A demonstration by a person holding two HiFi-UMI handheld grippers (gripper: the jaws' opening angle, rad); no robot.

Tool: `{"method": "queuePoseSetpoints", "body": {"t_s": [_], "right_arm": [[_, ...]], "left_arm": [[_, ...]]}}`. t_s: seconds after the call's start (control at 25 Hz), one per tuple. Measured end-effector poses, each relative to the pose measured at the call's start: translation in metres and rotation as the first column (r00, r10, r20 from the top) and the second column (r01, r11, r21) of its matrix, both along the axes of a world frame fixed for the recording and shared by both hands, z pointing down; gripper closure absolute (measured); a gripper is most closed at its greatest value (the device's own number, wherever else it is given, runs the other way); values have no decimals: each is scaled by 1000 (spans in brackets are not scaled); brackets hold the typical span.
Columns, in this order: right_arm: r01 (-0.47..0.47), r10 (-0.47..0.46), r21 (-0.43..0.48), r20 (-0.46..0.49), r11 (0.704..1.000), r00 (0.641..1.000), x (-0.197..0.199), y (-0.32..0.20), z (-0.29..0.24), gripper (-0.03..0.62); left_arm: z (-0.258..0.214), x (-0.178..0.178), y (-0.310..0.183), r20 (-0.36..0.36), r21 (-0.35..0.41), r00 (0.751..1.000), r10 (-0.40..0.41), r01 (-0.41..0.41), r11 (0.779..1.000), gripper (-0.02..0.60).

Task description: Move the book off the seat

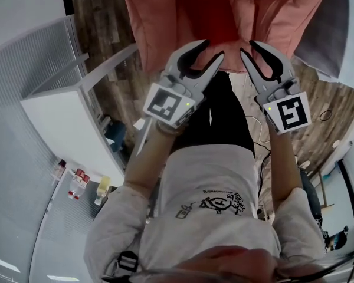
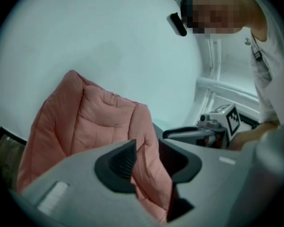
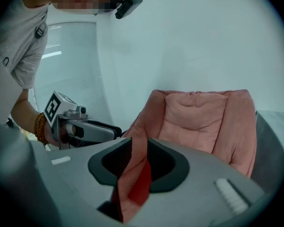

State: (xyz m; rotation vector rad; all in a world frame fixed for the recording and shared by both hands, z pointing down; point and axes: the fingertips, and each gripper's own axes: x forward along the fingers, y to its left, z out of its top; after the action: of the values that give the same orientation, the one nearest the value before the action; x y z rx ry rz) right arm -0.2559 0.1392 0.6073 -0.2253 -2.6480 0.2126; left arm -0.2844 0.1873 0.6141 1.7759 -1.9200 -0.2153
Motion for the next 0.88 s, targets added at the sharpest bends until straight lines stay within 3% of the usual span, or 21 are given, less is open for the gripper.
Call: {"method": "queuePoseSetpoints", "body": {"t_s": [0.6, 0.88], "right_arm": [[14, -16, -17, -181, 1000, 983, 4, -9, 171, 376], [2, -7, -28, -205, 1000, 979, -2, -13, 228, 324]], "left_arm": [[153, 1, -5, -82, -132, 996, -44, 33, 991, 373], [220, -10, 0, -132, -191, 987, -93, 66, 979, 339]]}}
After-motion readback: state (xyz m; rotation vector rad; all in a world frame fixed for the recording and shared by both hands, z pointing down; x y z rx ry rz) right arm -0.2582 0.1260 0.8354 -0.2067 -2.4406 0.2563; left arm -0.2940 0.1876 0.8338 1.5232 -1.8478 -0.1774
